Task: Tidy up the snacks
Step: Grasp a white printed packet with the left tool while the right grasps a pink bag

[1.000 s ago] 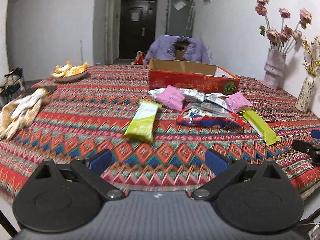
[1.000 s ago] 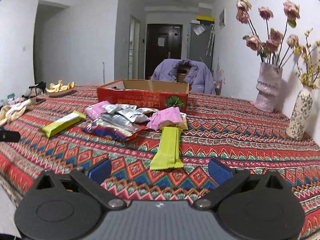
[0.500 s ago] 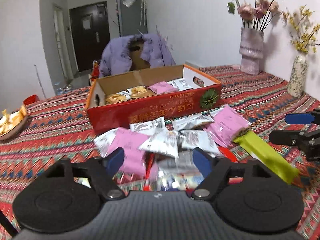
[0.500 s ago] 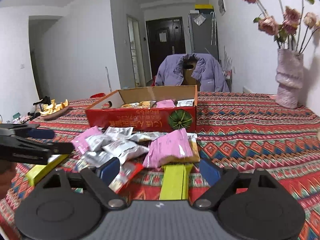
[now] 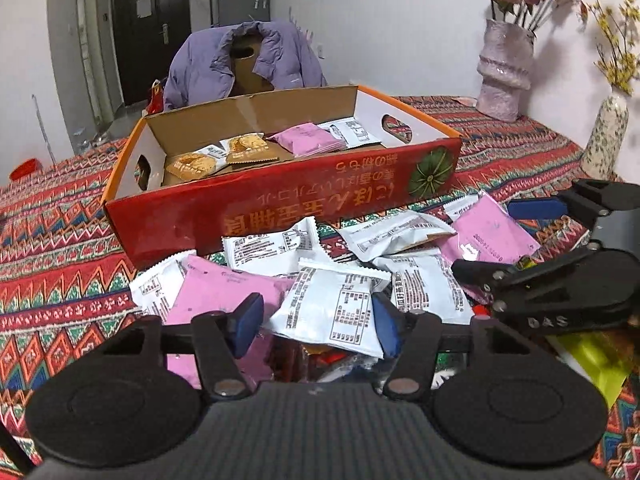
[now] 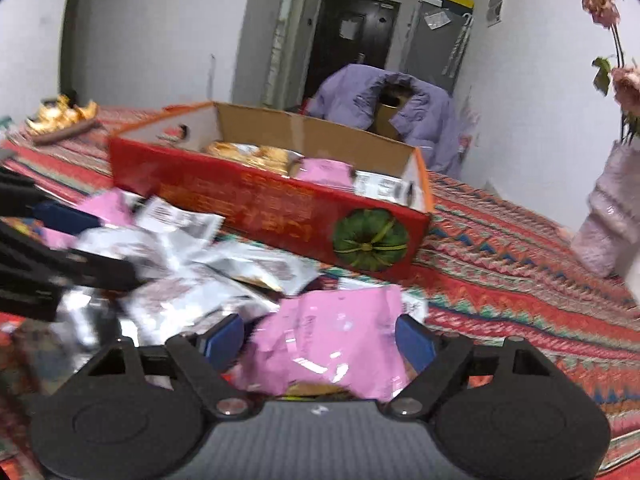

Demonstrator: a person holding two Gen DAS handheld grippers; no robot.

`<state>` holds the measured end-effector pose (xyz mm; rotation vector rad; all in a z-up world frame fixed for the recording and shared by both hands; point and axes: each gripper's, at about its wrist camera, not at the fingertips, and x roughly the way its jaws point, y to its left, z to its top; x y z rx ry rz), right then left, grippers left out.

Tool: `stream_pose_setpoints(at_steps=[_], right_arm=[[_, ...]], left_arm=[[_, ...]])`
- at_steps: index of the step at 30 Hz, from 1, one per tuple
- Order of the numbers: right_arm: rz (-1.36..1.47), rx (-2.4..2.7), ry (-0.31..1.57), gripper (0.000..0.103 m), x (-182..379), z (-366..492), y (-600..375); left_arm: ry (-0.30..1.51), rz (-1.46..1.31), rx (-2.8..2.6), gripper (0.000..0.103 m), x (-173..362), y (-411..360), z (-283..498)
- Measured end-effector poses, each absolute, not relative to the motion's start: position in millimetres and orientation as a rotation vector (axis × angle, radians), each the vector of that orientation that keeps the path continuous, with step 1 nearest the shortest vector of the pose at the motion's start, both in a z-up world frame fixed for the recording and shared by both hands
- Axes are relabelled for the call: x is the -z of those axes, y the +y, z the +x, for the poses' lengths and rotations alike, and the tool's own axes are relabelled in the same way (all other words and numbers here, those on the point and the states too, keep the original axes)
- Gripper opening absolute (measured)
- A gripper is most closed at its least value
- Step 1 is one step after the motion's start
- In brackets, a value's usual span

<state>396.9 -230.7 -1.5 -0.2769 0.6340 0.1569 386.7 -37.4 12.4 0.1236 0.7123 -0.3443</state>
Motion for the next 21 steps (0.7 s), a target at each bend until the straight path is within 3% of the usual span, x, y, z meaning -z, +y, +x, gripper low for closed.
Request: stream_pose_setpoints(at_steps=[7,10,21], right_arm=[[-0.253,-0.154,0.631,0.066,2,389,-240],[-0.241,-0.160,0.617,0.053,-4,381,-241],[-0.164,-0.171,0.508,0.053,-50,282,-259]], left_arm=[[0.667,0.135,0.318,0.054,-26,-38,366],[0.621,0.146,0.316,0.053,-43,-37,347],[0.518,0.082,0.248,0.053,-86,-17,258]])
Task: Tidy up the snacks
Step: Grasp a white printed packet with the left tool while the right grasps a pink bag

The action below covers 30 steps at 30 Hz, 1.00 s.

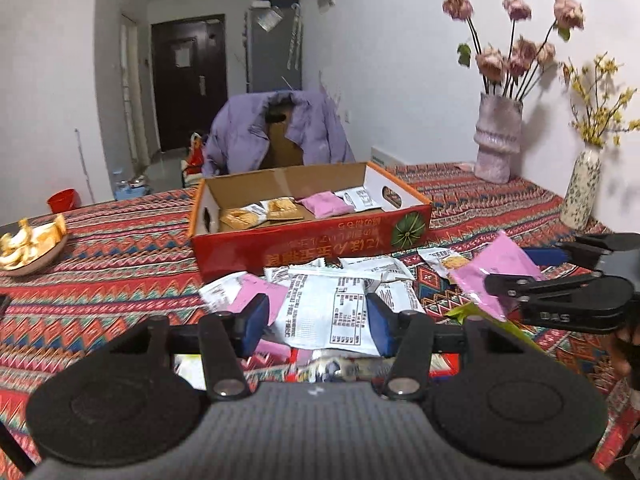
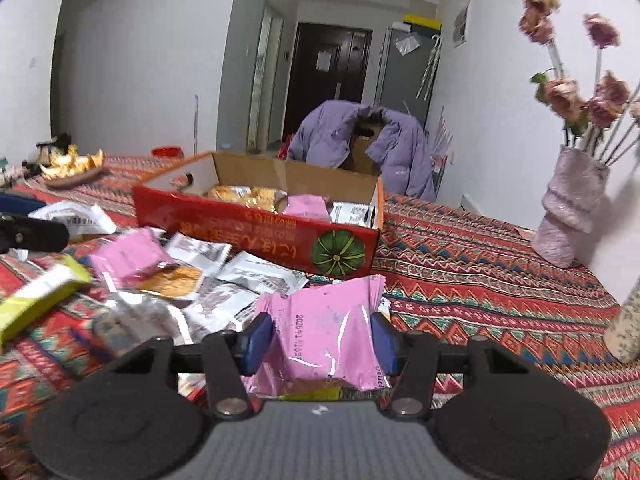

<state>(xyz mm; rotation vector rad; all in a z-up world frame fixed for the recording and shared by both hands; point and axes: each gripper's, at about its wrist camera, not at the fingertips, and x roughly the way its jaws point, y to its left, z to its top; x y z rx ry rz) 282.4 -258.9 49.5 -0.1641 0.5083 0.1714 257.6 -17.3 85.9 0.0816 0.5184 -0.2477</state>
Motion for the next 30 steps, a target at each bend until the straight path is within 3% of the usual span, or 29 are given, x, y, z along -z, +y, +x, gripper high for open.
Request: stream_pose_setpoints(at_steps=[17,30], right_arm=[[-0.138,-0.241,0.399,0.053,-75,157,-259],[-0.136,-0.239,0.363,0.052,-88,155,-260]], left_arm=[[0.434,-0.014,0.238,0.053,-103,-3,147],[0.416,-0.024,0.230,0.053,-113,-1,153]])
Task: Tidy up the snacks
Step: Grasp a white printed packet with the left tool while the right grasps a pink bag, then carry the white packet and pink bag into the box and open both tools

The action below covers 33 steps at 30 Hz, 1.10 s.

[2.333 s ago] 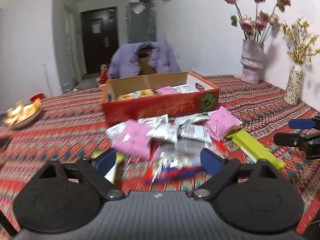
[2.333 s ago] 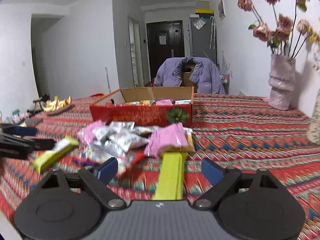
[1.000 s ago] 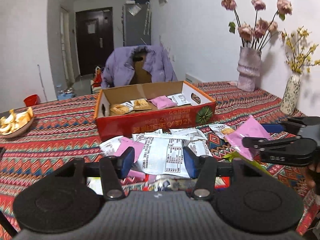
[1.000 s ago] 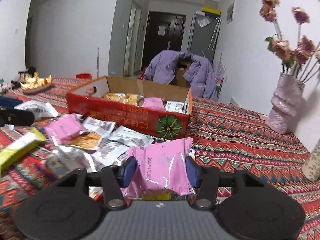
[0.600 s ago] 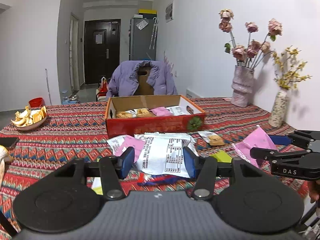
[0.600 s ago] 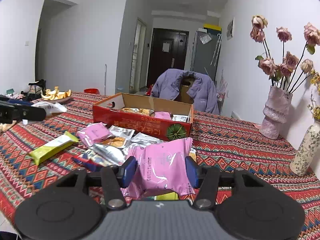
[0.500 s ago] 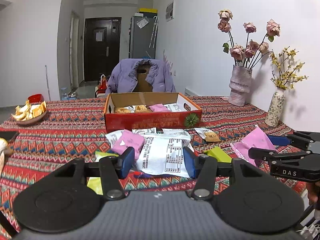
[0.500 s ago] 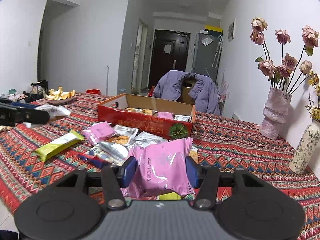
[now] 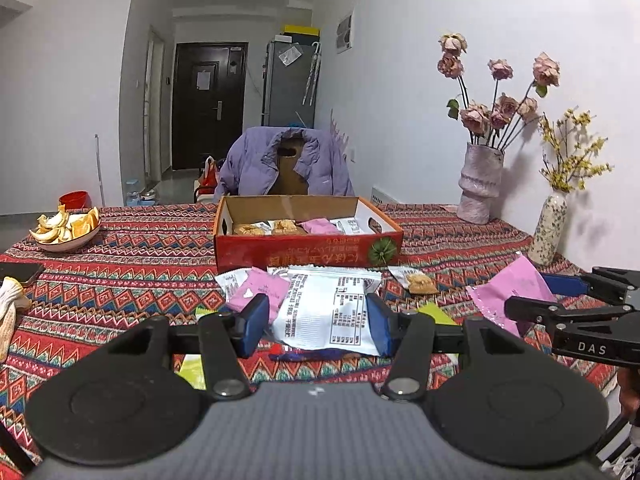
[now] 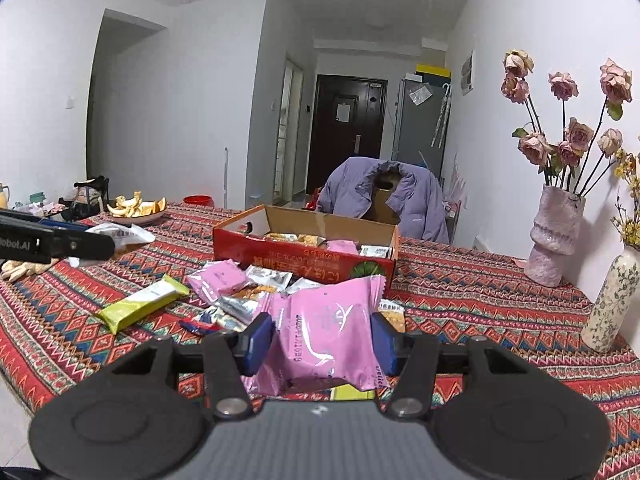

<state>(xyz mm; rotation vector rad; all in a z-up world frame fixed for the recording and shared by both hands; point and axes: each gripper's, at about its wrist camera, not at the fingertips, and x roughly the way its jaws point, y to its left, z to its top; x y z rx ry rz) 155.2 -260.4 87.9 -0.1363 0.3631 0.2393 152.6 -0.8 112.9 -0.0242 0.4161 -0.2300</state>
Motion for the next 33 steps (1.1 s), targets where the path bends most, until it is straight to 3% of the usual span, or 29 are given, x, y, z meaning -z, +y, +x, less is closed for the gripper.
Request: stream_pose_setpoints(at_steps=[10,17,25,33], right_arm=[[-0.122,-0.229,0.365,0.052,-102,196,-268],[-0.116,-0.304,0.366,0.052,-135,255,-279],[-0.104,-0.431,0.446,0.052,-185,401,-286],[0.064,-0.533,0.668,0.052,-156,544,-262]], left_arm=[[0.428,-0.039,0.243,0.053,-127,10,206],[0.439,-0.065,0.300,0.053,-165,26,266],[0.527,-0.028,0.280,0.053,-180,36,394],[0.702,-0.021,0.172,0.053,-125,38,535]])
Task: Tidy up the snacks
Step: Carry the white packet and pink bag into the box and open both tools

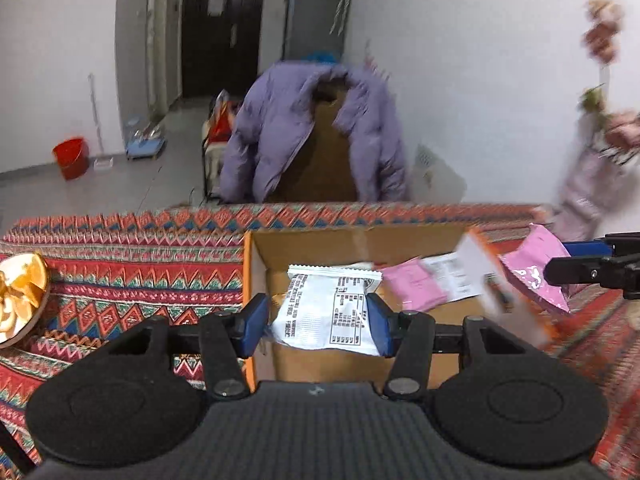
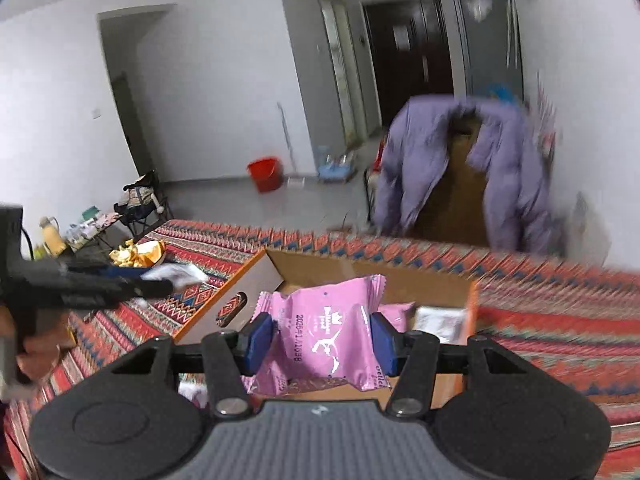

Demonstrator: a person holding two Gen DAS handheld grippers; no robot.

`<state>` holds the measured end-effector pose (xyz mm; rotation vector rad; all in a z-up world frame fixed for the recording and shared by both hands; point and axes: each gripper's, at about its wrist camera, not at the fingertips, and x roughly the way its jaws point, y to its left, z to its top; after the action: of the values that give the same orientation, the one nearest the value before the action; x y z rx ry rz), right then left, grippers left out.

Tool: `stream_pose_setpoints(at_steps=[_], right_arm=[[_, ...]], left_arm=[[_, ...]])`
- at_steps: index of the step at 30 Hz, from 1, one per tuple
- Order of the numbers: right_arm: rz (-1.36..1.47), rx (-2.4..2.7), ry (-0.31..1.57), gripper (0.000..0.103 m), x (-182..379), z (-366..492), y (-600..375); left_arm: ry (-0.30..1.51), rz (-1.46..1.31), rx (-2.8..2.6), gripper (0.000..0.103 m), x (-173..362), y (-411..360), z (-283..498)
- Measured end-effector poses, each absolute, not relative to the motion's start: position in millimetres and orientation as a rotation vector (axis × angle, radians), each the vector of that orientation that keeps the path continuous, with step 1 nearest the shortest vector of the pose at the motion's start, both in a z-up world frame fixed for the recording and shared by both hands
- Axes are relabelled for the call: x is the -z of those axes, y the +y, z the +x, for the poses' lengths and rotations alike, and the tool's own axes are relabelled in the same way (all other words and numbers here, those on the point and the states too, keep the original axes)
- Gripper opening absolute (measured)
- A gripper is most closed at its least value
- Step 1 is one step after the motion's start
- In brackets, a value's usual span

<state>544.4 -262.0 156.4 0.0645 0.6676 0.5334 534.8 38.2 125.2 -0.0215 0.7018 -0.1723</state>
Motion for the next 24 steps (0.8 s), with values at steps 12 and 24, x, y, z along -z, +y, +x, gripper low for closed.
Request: stream_pose_setpoints(at_steps=[12,24], right_arm=[[0.229,-0.508,0.989,0.056,-23,678,-177],[0.151,-0.482,0.876,0.062,-91,638,-202]], left_arm=[[0.809,0.094,0.090,0.061,-40,21,614],[0.779,0.047,0.123,0.066,-104,35,579]])
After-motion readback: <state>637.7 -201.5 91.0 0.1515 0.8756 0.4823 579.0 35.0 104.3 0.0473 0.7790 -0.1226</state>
